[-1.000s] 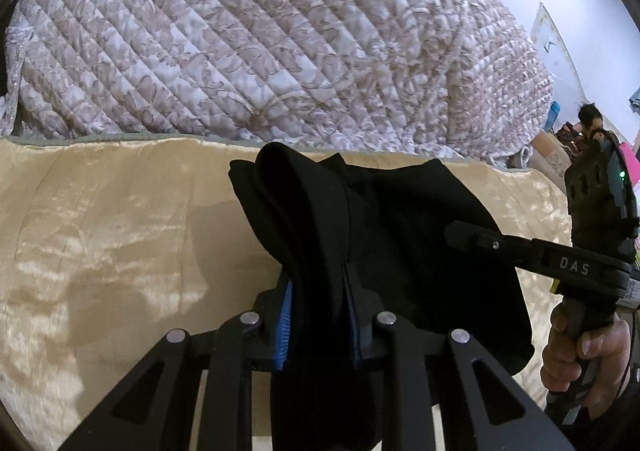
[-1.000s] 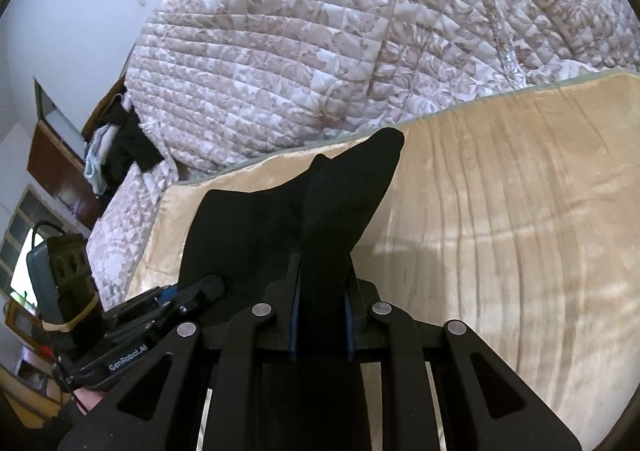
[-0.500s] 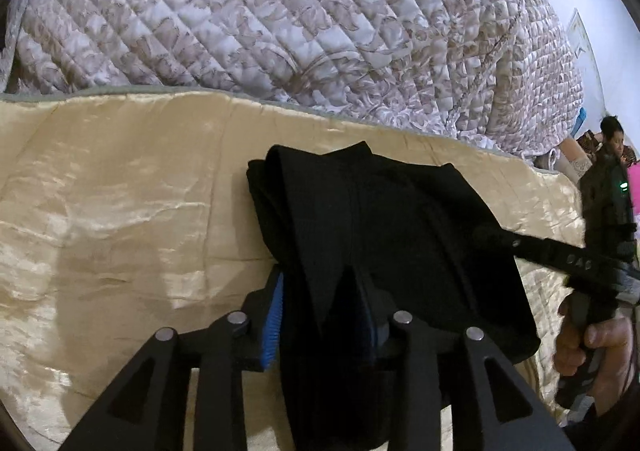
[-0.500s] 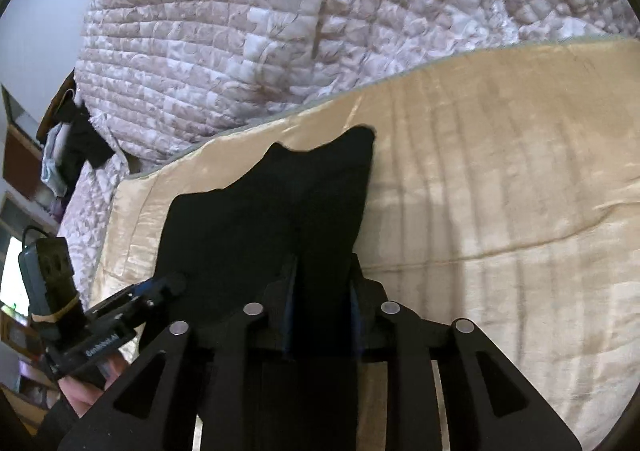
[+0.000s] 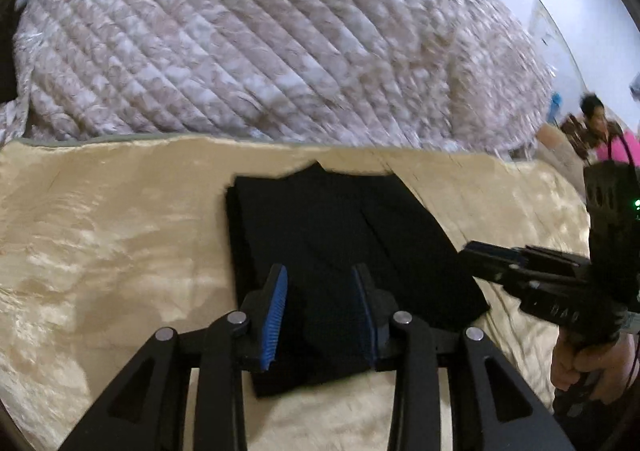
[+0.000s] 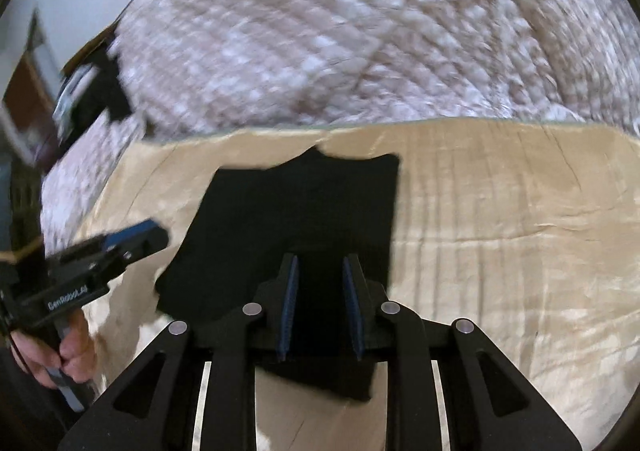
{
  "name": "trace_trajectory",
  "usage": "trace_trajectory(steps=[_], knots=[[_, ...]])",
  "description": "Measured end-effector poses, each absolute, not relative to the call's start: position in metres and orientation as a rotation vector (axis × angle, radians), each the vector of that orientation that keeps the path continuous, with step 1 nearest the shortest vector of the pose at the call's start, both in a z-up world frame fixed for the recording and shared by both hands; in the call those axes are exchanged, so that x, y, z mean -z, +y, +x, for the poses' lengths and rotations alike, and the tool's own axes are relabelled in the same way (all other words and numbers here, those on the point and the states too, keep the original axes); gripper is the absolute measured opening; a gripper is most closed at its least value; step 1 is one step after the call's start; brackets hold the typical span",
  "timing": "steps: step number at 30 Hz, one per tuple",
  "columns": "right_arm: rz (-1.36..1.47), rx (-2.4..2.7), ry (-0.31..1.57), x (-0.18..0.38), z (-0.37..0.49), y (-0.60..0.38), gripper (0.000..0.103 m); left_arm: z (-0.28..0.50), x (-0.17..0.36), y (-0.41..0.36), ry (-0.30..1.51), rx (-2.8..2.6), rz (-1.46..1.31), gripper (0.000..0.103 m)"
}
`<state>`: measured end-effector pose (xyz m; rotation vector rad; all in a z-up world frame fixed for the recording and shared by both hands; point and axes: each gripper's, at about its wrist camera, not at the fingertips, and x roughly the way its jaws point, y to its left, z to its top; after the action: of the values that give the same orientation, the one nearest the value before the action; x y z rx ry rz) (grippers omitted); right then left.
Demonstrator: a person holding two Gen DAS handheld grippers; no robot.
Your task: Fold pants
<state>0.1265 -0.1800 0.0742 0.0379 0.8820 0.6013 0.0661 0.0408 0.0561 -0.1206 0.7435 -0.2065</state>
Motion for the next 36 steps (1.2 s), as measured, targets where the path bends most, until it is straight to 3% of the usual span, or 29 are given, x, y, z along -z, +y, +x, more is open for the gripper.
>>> trace_trajectory(steps=[6,16,17,19,24,36], knots=[[-0.112,-0.636,0.942,-0.034,0.099,-0.165,0.023,0.061,-0.027,0.026,0.780,0.186,-0.028,0.037],[-0.112,-0.574,0.944,-0.041,0.115,-0.169,0.024,0.065,-0.026,0.031,0.792,0.122,-0.021,0.038],[-0.113,-0.572,0.969,-0.035,0.118,-0.168,0.024,0.066,-0.025,0.033,0.801,0.090,-0.014,0.049],[-0.078,-0.557,0.958,-0.037,0.123,-0.171,0.025,0.071,-0.023,0.044,0.828,0.085,-0.079,0.053],[-0.050,-0.518,0.921,-0.053,0.134,-0.165,0.047,0.075,-0.032,0.051,0.816,0.025,-0.084,0.052],[-0.038,-0.542,0.917,-0.054,0.156,-0.133,0.047,0.099,-0.046,0.035,0.796,0.079,-0.079,0.052]])
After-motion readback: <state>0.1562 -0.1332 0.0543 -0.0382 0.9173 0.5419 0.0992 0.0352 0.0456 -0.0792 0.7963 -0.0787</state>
